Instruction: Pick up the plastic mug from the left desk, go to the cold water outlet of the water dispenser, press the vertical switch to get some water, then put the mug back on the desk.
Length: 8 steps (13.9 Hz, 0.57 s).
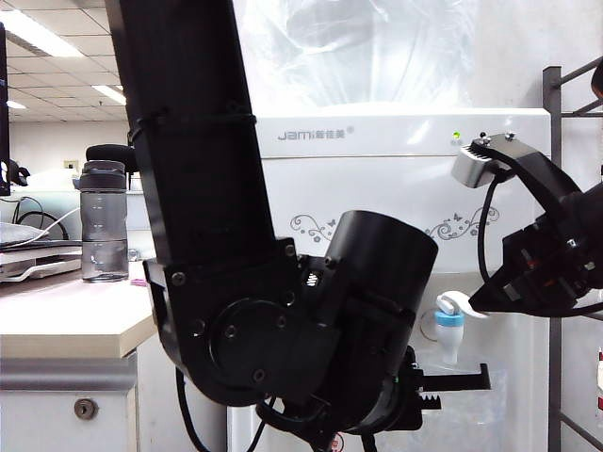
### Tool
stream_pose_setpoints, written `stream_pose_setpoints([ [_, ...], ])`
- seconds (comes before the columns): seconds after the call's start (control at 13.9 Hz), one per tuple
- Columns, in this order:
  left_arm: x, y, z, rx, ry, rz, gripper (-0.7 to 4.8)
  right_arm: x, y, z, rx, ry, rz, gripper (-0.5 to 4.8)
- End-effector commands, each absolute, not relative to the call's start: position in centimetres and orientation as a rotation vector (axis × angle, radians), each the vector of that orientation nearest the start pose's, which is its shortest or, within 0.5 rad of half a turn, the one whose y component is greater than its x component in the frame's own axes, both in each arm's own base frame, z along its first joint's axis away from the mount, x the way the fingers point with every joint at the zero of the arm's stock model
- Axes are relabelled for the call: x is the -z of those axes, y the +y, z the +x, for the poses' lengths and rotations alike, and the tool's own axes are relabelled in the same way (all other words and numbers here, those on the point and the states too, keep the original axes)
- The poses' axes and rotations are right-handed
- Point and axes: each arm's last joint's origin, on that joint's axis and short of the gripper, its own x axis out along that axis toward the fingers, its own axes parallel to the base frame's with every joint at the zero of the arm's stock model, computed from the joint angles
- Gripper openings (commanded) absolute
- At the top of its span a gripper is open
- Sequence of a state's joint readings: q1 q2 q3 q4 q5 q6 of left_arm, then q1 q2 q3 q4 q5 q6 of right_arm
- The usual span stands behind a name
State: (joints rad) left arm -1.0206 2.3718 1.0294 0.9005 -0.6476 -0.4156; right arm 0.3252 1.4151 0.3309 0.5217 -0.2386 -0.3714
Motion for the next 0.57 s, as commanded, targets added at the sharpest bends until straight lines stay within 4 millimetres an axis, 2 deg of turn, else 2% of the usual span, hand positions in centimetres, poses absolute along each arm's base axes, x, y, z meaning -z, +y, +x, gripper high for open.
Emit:
stream_pose_setpoints([
  [0.07, -3.2, -34.0, 22.8, 0.301, 0.328, -0.124, -0.05, -12.3, 7.8, 21.2, -0.63, 0.49, -0.38, -0.05],
  [0.57, -3.2, -34.0, 22.8, 0.302, 0.328, -0.124, -0.05, -15.3, 7.5, 20.6, -0.568, 0.358, -0.388, -0.05],
])
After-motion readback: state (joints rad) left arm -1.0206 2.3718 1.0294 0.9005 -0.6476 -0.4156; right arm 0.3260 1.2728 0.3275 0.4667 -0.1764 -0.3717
